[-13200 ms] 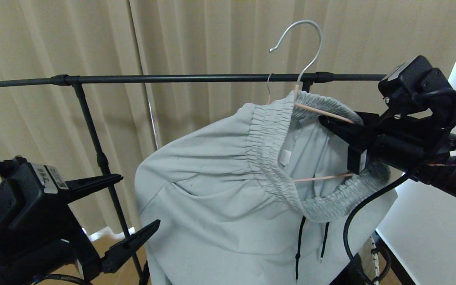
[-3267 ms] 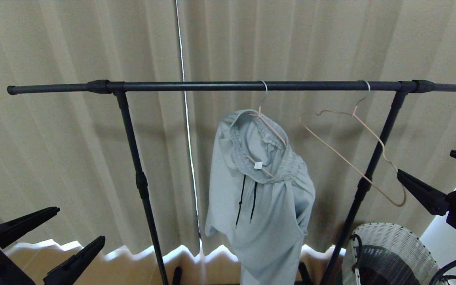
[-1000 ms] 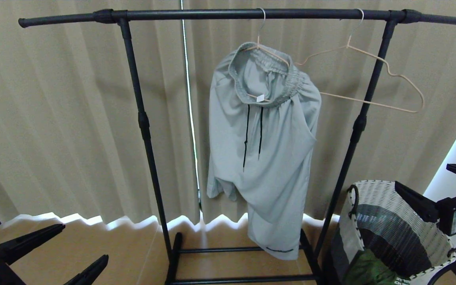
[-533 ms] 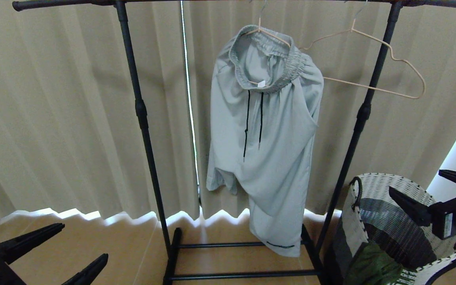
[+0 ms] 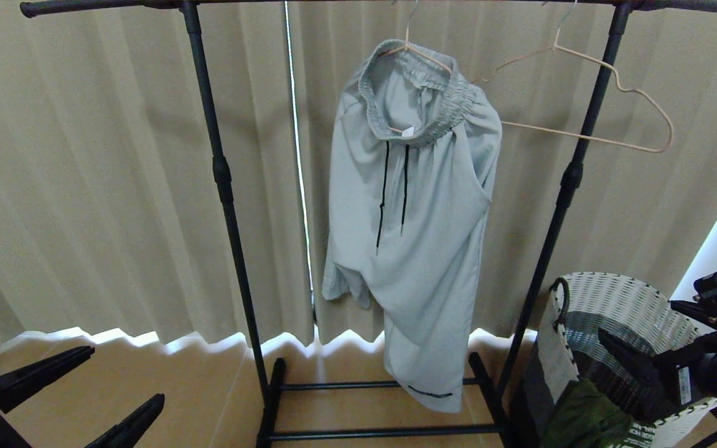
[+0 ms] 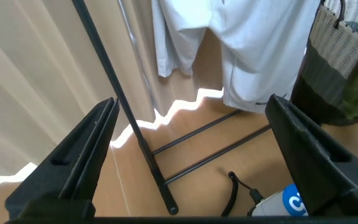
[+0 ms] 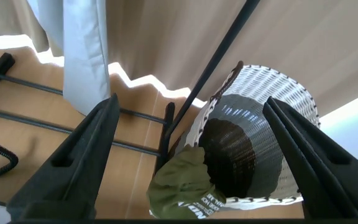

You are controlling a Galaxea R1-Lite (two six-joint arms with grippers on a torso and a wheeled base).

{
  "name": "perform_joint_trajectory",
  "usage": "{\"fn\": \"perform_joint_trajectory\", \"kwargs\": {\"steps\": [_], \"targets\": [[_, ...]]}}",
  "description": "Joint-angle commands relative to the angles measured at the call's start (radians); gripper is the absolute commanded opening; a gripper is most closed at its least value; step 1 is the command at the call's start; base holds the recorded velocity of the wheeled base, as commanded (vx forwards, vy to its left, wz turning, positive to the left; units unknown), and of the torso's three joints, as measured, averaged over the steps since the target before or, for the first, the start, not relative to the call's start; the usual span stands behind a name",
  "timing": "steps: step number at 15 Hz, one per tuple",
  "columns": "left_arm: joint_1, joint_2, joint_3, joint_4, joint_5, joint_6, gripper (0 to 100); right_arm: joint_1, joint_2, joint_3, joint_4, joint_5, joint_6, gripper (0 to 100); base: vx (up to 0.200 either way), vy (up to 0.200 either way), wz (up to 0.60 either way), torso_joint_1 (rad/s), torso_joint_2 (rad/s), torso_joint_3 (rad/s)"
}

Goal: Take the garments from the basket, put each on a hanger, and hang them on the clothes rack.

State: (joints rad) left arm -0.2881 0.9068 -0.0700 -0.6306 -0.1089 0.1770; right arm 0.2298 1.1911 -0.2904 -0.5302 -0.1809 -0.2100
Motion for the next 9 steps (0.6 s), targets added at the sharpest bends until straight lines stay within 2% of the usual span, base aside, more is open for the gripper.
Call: {"fn": "perform_joint_trajectory", "kwargs": {"steps": [1,6,8,9], "targets": [[0.003,-0.019,-0.011,-0.003,0.002,-0.007,100,0.000,-0.001,0.002,0.001,0.000,0.000,100,0.000,0.000,0.00,0.000,0.00,0.000],[0.001,-0.005,-0.007,0.002,0.000,0.002,100,0.000,0.001,0.004,0.003,0.000,-0.002,100,0.000,0.000,0.00,0.000,0.00,0.000],[0.001,0.000,-0.007,0.002,0.000,0.002,100,0.000,-0.001,0.004,0.003,0.000,-0.002,100,0.000,-0.200,0.00,-0.002,0.00,0.000],[0.001,0.003,-0.008,0.002,0.002,0.001,100,0.000,-0.001,0.004,0.004,0.000,0.000,100,0.200,-0.200,0.00,-0.002,0.00,0.007]]}}
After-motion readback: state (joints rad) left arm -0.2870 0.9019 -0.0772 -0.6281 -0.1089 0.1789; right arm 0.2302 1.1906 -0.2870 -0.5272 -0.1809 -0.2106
